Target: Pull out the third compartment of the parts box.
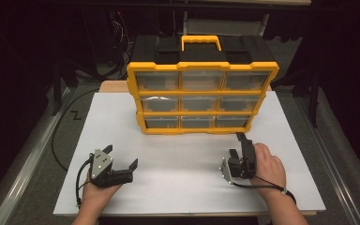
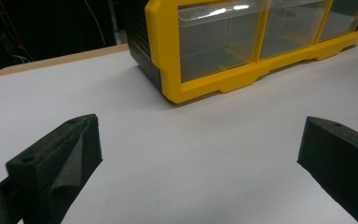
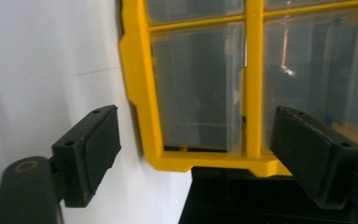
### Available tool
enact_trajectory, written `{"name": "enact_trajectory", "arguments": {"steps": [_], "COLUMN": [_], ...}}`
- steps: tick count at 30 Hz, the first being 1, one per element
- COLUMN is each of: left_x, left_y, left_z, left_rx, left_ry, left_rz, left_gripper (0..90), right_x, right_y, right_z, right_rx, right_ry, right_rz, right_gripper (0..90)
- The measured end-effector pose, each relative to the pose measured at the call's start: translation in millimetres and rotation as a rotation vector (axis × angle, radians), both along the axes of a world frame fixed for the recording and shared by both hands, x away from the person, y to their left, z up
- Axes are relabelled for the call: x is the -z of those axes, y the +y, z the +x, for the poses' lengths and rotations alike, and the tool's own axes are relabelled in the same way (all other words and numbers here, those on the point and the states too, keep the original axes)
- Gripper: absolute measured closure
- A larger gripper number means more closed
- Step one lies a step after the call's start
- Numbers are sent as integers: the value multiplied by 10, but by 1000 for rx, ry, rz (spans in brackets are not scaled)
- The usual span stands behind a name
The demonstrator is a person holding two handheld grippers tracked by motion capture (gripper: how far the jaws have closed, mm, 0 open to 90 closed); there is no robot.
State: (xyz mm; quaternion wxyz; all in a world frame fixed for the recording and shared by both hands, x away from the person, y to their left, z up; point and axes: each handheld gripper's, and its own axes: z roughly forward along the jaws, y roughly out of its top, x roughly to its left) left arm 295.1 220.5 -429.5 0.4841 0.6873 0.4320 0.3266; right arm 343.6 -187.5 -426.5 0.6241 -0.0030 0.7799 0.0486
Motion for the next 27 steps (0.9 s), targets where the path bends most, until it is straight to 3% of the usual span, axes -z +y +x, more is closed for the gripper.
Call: {"name": "enact_trajectory", "arguments": {"steps": [9, 21, 26, 27], "left_x": [7, 1, -13, -13], "left_y": [8, -3, 7, 8], "left_z": [7, -1, -13, -12], "left_rx": [3, 20, 20, 22], "left_ry": [5, -3, -19, -17], "left_rz": [-5, -5, -8, -3], "left_gripper": [5, 5, 5, 5], "right_x": [-114, -371, -513, -618], "right_y": [103, 158, 181, 196], "right_z": [41, 96, 132, 157], "right_rx": [-32, -25, -5, -26], "right_ry": [-75, -150, -174, -198], "right_rz": [-15, -3, 27, -34], "right_gripper": [285, 342, 363, 370]}}
